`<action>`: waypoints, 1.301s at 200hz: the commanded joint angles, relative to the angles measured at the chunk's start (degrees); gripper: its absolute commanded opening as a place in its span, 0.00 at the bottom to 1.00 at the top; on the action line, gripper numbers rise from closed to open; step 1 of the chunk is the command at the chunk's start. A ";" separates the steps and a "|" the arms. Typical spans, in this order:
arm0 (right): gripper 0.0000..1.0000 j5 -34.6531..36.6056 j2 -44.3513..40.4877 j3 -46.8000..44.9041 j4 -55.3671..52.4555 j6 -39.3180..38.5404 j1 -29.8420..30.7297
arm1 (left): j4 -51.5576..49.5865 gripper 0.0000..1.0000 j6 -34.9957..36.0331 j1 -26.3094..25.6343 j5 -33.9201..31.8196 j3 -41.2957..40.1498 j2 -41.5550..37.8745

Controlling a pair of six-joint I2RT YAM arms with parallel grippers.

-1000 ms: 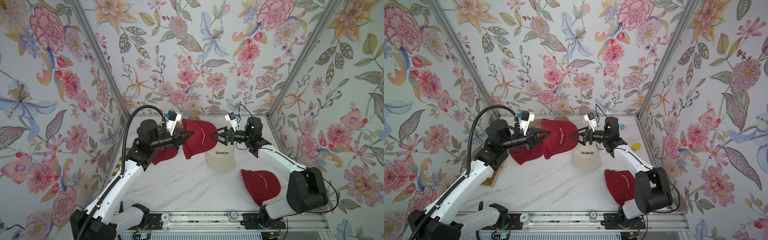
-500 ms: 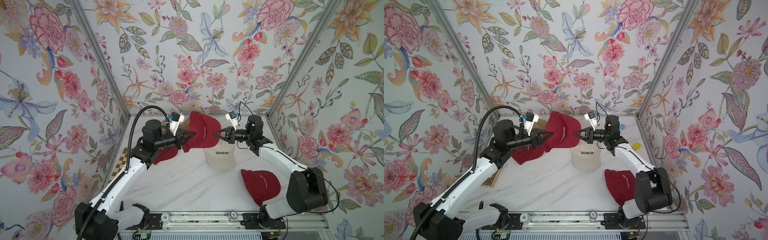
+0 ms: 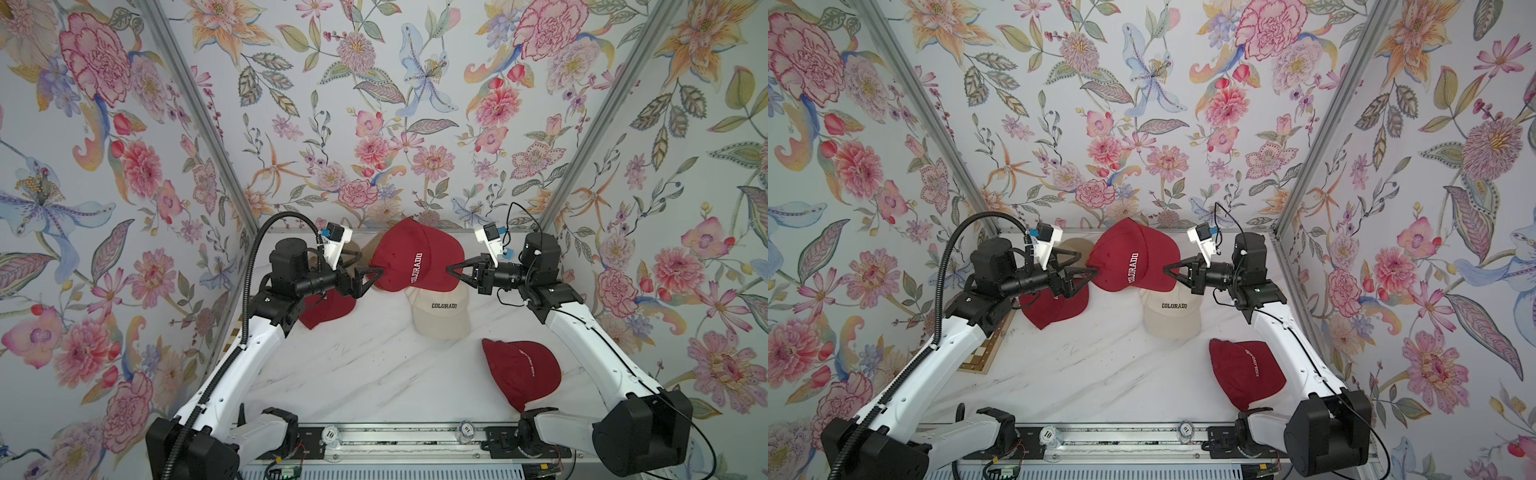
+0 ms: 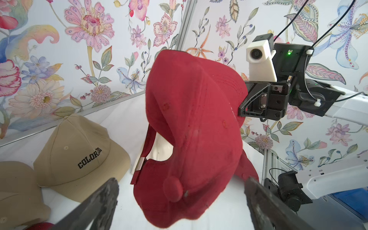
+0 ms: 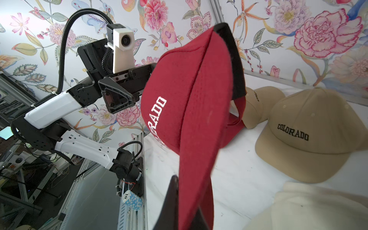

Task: Stack the baseball caps by color
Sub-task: Place the baseball cap at the center of the board.

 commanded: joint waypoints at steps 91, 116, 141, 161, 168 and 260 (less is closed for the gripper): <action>0.00 0.17 -1.98 0.58 -4.33 -3.39 -0.27 | 16.65 0.95 -9.09 0.21 12.29 -8.82 1.05; 0.00 0.96 -1.72 0.58 -4.47 -3.48 -0.26 | 20.32 0.80 -11.49 -0.23 13.68 -10.27 1.59; 0.00 1.46 -1.59 0.58 -4.63 -3.57 -0.36 | 19.26 0.68 -10.73 -0.43 13.86 -10.22 1.16; 0.00 1.74 -1.45 0.67 -4.63 -3.66 -0.35 | 17.71 0.57 -9.68 -0.32 13.95 -9.47 0.98; 0.00 1.79 -1.41 0.67 -4.72 -3.74 -0.39 | 17.19 0.53 -9.30 -0.33 13.89 -9.27 0.92; 0.00 2.38 -1.18 -1.05 -4.74 -4.30 -0.87 | 12.23 0.30 -5.83 -0.17 10.38 -6.30 -0.62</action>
